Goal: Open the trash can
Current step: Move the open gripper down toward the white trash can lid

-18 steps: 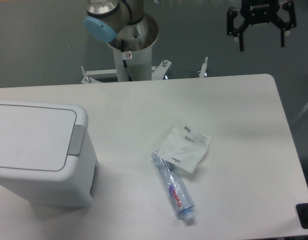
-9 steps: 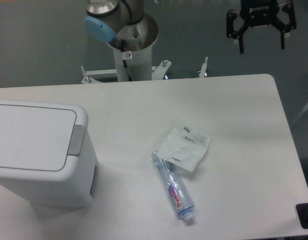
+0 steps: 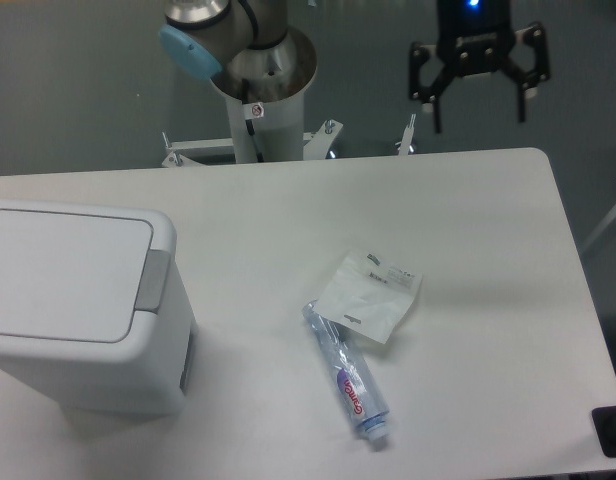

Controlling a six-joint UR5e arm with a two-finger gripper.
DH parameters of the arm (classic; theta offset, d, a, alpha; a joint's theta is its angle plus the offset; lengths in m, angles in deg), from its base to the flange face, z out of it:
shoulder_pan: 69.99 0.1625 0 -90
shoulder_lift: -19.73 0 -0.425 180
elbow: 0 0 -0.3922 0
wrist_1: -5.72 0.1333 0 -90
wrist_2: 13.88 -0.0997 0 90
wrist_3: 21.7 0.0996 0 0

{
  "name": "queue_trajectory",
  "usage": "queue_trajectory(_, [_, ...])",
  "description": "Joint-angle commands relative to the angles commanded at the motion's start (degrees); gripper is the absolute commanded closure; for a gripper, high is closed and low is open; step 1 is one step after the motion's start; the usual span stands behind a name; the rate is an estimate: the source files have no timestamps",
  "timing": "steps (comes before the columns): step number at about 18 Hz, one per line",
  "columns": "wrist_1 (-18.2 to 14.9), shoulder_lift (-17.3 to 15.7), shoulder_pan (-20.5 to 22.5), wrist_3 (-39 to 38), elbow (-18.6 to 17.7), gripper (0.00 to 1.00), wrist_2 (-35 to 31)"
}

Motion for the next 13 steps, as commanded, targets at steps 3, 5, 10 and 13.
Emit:
queue_trajectory(3, [0.3, 1.0, -5.6, -13.3, 0.9, 0.00, 0.9])
queue_trajectory(5, [2.3, 2.2, -7.4, -20.0, 2.1, 0.00, 5.1])
queue_trajectory(10, [7.2, 5.3, -13.0, -31.6, 2.6, 0.00, 8.6])
queue_trajectory(13, [8.4, 6.9, -15.6, -31.5, 3.1, 0.00, 8.8])
